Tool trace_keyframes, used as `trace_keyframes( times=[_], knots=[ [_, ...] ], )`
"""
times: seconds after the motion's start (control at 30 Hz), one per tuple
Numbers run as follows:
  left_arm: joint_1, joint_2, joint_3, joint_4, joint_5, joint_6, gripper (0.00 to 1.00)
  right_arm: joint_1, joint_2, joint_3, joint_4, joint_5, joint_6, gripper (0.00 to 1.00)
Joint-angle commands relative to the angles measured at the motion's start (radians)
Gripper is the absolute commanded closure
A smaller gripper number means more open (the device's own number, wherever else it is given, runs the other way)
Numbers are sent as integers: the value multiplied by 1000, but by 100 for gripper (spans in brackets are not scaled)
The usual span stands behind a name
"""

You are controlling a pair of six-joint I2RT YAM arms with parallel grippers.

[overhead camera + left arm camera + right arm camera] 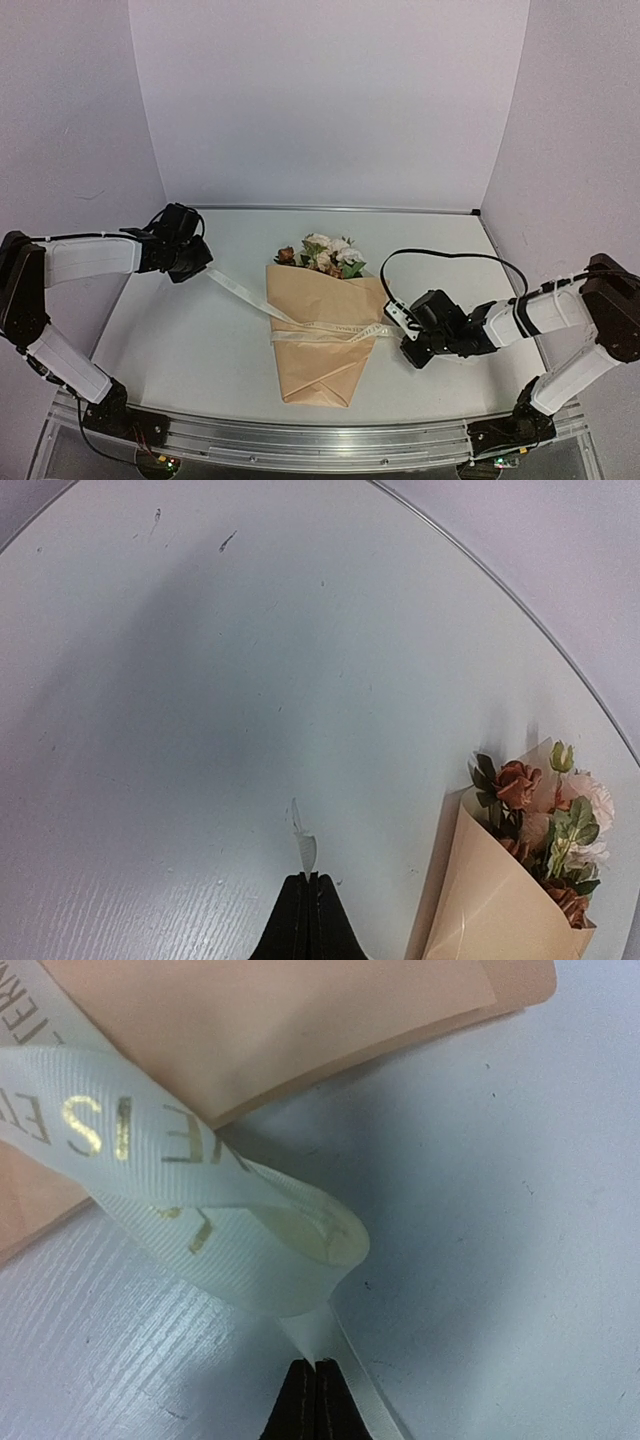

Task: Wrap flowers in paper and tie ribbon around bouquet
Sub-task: Tie the ribbon around the folded bouquet.

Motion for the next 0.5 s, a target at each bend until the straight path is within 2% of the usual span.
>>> trace_keyframes(
  times=[0.0, 0.27, 0.47],
  knots=[
    [12, -41, -17, -9, -39, -15, 100, -15, -27, 11, -115, 5, 12, 100],
    [89, -75, -99, -29, -59, -110, 100, -22, -119, 63, -286, 54, 15, 100],
    [153, -86, -153, -72, -101, -170, 100, -57, -110, 179, -468, 106, 39, 100]
  ],
)
